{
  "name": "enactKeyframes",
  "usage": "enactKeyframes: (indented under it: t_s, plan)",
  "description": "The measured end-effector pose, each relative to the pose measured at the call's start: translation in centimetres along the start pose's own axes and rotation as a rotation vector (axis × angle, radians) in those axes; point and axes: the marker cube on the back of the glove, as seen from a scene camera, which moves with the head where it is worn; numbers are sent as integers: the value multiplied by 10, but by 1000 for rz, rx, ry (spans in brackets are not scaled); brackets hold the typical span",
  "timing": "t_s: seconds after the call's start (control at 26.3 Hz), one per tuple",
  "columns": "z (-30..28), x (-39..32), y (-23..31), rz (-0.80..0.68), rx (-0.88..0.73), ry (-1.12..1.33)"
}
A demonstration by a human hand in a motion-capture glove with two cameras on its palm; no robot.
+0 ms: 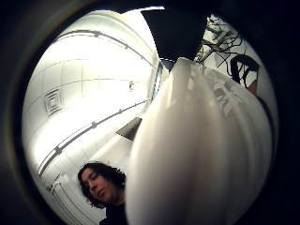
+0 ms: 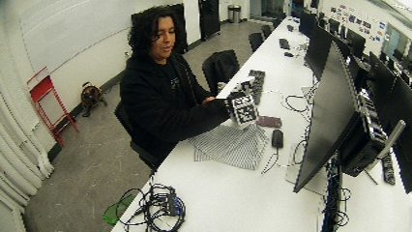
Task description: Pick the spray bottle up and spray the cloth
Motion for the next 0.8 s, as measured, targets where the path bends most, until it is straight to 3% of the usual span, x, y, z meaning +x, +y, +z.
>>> enactKeyframes:
  t_s: [0.8]
  plan:
    - [9, 6, 9, -15, -41, 44]
